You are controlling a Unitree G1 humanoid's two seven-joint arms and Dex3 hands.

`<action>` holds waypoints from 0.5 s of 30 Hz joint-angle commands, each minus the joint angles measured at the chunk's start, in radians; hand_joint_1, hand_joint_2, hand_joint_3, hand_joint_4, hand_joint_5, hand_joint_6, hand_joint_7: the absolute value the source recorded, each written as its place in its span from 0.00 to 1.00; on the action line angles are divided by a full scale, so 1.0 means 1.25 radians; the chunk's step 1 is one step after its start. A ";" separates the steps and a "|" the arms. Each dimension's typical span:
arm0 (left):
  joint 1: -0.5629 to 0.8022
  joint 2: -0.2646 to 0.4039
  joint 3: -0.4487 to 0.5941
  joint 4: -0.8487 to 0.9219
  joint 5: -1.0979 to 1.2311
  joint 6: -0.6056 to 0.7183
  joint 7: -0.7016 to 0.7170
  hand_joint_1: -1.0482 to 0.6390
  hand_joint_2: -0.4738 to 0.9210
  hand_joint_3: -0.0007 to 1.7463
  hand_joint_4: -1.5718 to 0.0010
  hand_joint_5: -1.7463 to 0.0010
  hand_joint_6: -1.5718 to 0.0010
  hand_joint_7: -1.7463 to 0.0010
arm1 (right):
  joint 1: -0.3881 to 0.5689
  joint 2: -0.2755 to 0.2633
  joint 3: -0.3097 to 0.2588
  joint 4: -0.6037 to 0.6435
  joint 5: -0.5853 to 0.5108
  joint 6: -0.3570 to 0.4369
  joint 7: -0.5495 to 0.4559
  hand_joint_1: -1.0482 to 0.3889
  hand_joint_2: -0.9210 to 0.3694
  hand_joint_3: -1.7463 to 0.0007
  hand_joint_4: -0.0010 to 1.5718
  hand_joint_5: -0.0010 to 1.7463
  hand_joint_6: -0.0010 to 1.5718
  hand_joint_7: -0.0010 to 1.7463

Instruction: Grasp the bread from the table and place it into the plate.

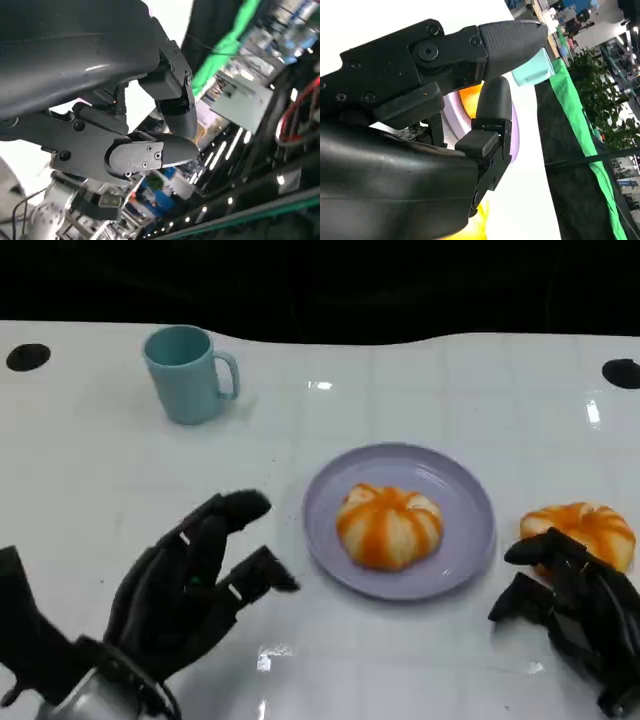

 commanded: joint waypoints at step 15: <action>0.156 -0.055 -0.020 -0.061 0.081 -0.048 0.049 0.32 1.00 0.21 0.44 0.00 0.59 0.00 | 0.032 0.000 0.002 -0.030 0.001 0.009 -0.005 0.36 0.00 0.87 0.42 0.88 0.40 0.70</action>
